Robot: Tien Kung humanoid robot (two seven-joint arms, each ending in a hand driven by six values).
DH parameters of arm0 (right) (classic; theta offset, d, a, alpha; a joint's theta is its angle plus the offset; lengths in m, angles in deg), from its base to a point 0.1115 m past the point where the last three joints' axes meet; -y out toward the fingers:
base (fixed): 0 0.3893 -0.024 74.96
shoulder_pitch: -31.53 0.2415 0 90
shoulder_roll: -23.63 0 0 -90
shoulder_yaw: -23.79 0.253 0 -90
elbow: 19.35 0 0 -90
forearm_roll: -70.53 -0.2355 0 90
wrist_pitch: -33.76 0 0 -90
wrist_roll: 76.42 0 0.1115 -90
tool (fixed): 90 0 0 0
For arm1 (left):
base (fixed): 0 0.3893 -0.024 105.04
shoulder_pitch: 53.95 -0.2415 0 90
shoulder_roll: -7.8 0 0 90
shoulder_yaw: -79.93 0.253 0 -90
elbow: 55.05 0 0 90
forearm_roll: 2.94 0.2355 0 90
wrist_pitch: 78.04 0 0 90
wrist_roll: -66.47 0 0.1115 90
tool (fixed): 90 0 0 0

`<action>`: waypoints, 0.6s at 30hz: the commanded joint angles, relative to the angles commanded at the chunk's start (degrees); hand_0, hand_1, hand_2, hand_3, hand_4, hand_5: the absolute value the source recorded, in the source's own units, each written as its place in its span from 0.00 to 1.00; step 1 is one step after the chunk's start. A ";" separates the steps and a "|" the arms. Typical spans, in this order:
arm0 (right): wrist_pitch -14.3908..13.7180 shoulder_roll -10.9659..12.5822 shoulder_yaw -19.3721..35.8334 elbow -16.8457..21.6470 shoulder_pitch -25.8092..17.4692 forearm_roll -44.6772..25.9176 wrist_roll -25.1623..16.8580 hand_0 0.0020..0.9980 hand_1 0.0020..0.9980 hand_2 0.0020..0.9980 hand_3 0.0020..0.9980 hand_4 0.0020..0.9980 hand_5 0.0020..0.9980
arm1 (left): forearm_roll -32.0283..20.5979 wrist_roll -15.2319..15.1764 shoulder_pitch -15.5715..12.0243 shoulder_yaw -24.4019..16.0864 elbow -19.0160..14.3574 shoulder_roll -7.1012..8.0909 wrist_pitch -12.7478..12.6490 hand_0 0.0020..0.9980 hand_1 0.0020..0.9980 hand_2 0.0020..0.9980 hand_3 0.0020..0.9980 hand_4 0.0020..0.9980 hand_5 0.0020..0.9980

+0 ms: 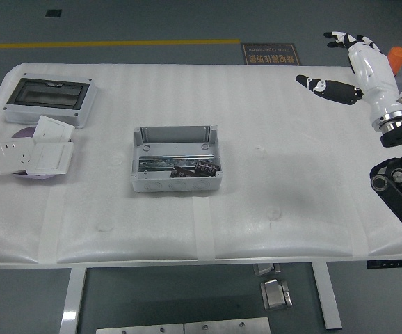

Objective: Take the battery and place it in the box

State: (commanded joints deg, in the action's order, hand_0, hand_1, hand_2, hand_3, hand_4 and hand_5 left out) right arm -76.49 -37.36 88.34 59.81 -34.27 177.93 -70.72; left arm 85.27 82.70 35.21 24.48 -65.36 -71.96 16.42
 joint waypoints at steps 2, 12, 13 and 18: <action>0.07 0.13 1.06 0.20 -0.90 -0.40 -0.22 0.95 0.78 0.74 0.81 1.00 0.59 | -0.21 0.01 0.04 0.10 0.00 -0.01 -0.04 0.62 0.64 0.44 0.58 0.41 0.40; -0.77 -0.53 4.54 0.04 -2.93 -0.67 -0.22 0.95 0.78 0.74 0.81 1.00 0.58 | -2.91 -0.50 -0.18 2.04 0.00 0.22 -0.98 0.62 0.64 0.44 0.58 0.41 0.40; -1.25 -0.54 4.74 0.03 -3.00 -0.46 -0.08 0.94 0.77 0.74 0.81 1.00 0.56 | -2.96 -0.51 -0.27 2.10 0.00 0.31 -1.13 0.62 0.64 0.44 0.58 0.41 0.40; -2.87 -0.50 6.06 0.18 -3.46 0.26 0.67 0.94 0.77 0.74 0.81 1.00 0.56 | -2.80 -0.30 -0.65 1.74 0.00 0.80 -1.40 0.62 0.64 0.44 0.58 0.41 0.40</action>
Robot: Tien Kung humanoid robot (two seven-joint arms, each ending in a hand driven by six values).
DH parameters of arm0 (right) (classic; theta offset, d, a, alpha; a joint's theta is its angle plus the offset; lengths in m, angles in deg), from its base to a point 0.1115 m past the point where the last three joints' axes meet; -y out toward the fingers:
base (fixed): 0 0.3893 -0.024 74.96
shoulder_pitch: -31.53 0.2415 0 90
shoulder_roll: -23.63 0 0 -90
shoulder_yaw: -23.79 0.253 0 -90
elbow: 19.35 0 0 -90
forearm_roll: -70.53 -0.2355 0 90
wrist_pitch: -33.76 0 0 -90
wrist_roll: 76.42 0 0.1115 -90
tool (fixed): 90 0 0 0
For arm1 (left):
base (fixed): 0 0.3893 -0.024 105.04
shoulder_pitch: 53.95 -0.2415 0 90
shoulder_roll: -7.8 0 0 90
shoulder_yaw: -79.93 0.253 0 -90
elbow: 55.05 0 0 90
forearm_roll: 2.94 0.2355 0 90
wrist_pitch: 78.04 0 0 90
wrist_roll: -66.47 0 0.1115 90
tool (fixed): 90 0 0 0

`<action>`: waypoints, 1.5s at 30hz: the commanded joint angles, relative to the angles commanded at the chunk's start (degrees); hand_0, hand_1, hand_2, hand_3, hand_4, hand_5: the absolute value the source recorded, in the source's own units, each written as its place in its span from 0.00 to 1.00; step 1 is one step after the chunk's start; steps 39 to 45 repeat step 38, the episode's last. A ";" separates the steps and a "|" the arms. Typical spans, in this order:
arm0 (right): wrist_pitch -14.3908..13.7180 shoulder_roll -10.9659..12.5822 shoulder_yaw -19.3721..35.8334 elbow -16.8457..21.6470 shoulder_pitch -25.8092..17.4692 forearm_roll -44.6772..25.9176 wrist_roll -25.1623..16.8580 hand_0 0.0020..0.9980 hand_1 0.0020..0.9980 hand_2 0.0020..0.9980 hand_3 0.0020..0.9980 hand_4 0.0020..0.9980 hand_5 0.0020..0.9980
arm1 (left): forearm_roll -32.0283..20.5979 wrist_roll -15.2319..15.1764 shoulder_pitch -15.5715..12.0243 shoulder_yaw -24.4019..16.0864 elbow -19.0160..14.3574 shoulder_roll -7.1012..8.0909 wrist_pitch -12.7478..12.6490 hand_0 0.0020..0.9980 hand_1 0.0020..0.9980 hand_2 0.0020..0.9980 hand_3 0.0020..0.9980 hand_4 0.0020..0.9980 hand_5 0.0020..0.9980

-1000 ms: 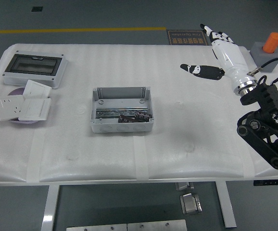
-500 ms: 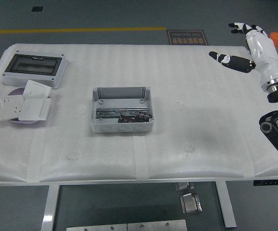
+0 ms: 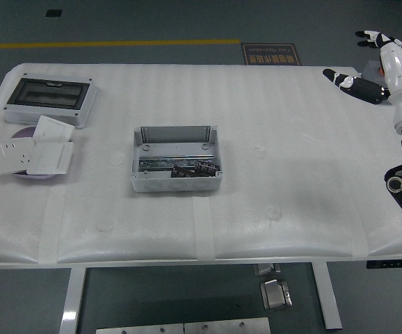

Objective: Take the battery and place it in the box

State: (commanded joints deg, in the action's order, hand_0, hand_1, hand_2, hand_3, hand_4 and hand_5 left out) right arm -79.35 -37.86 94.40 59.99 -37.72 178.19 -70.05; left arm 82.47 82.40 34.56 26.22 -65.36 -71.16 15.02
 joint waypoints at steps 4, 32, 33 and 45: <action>-0.19 -0.09 0.97 -0.02 -0.27 0.04 0.16 0.93 0.76 0.73 0.80 1.00 0.56 | -0.87 -0.19 0.07 0.73 0.00 -0.01 -0.26 0.62 0.64 0.44 0.58 0.41 0.40; -0.45 0.17 3.31 -0.70 -1.50 -0.25 0.71 0.90 0.75 0.71 0.77 1.00 0.56 | -0.48 0.06 0.25 0.91 0.00 0.20 0.12 0.62 0.64 0.45 0.58 0.41 0.39; -0.45 0.16 3.35 -0.69 -1.57 -0.20 0.72 0.90 0.75 0.71 0.77 1.00 0.56 | -0.46 0.07 0.25 0.93 0.00 0.23 0.14 0.62 0.64 0.45 0.58 0.41 0.39; -0.47 0.17 3.71 -0.61 -1.94 0.01 0.78 0.90 0.75 0.71 0.77 1.00 0.56 | -0.42 0.03 0.30 1.14 0.00 0.48 0.25 0.62 0.64 0.45 0.58 0.41 0.39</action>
